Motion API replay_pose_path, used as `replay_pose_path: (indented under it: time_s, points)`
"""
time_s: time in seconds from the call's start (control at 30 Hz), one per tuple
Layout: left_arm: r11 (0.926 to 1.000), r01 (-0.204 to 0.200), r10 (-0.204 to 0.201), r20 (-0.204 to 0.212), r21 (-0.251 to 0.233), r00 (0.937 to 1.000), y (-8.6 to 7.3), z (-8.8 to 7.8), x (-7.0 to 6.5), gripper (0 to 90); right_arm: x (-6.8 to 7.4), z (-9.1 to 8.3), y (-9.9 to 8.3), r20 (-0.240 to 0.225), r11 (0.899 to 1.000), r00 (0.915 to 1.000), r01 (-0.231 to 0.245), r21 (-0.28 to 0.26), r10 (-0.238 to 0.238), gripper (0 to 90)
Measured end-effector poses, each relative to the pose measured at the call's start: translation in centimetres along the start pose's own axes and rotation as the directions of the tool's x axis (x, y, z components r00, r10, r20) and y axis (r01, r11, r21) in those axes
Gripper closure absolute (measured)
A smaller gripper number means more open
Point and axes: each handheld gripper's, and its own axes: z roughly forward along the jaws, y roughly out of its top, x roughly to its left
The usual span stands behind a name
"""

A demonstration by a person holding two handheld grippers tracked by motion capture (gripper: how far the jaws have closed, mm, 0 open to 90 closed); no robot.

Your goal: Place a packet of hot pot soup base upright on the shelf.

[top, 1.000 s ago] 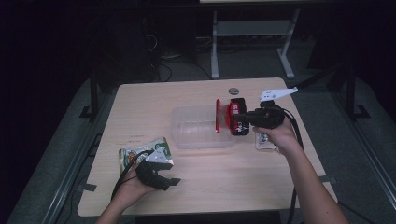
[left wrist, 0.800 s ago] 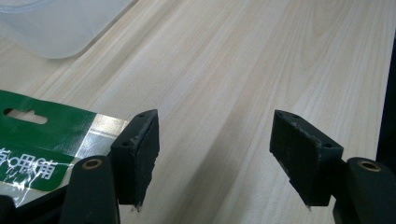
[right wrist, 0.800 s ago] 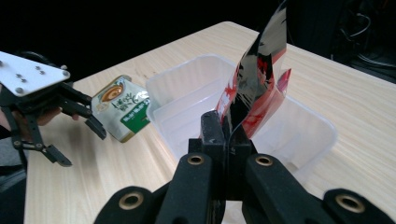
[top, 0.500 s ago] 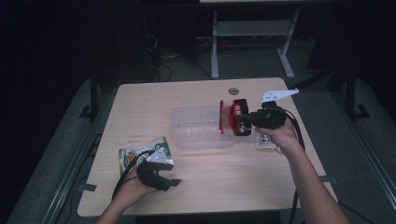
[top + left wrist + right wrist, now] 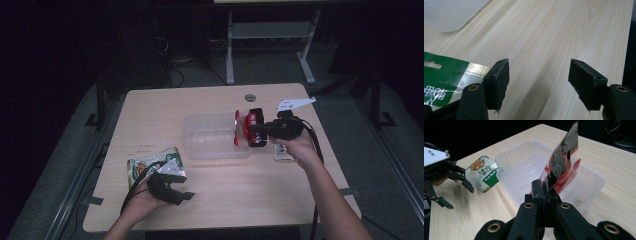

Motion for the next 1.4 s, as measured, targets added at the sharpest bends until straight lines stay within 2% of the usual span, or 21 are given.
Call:
replay_pose_path:
  time_s: [0.13,0.37,0.8,0.83,0.97,1.07,1.23,1.27,1.33,1.4]
  points:
    - [0.9999,-0.012,0.012,-0.002,0.003,0.9999,0.0,0.0,0.0,32.8,0.3,0.6,0.0,0.008,1.0,0.9999,0.007,0.029,-0.007,89.8]
    - [1.0,0.004,-0.004,0.005,0.004,1.0,0.0,0.2,0.0,32.8,0.4,2.0,-0.2,0.011,0.998,0.9999,0.008,0.062,-0.008,89.8]
    - [0.9999,0.004,-0.004,0.007,0.012,1.0,-0.1,0.3,-0.1,32.8,-0.1,4.1,-0.8,0.013,0.996,0.9998,-0.016,0.093,0.015,89.7]
    - [0.9998,-0.007,0.007,0.007,0.02,1.0,-0.1,0.2,0.0,32.8,-0.2,4.4,-0.9,0.012,0.996,0.9998,-0.019,0.093,0.018,89.6]
    - [0.9998,-0.005,0.005,0.007,0.02,1.0,-0.1,0.3,0.0,32.7,-0.2,4.5,-0.9,0.016,0.996,0.9996,-0.025,0.09,0.024,89.0]
    - [0.9999,0.001,-0.001,0.009,0.015,1.0,-0.2,0.3,0.0,32.8,-0.3,4.3,-0.8,0.019,0.997,0.9995,-0.028,0.071,0.026,83.5]
    - [0.9999,0.002,-0.002,0.007,0.012,1.0,-0.1,0.3,0.0,32.8,0.0,3.6,-0.5,0.03,0.999,0.9993,-0.023,0.048,0.022,67.4]
    - [0.9999,0.002,-0.002,0.007,0.012,1.0,-0.1,0.3,0.0,32.7,0.0,3.6,-0.5,0.03,0.999,0.9993,-0.023,0.048,0.022,67.4]
    - [0.9999,0.003,-0.003,0.009,0.012,1.0,-0.1,0.3,0.0,32.8,0.2,3.1,-0.2,0.041,0.999,0.9991,-0.014,0.039,0.013,58.8]
    - [0.9999,0.002,-0.002,0.009,0.012,1.0,-0.1,0.3,0.0,32.8,0.3,2.8,-0.1,0.037,0.999,0.9992,-0.015,0.039,0.013,56.4]
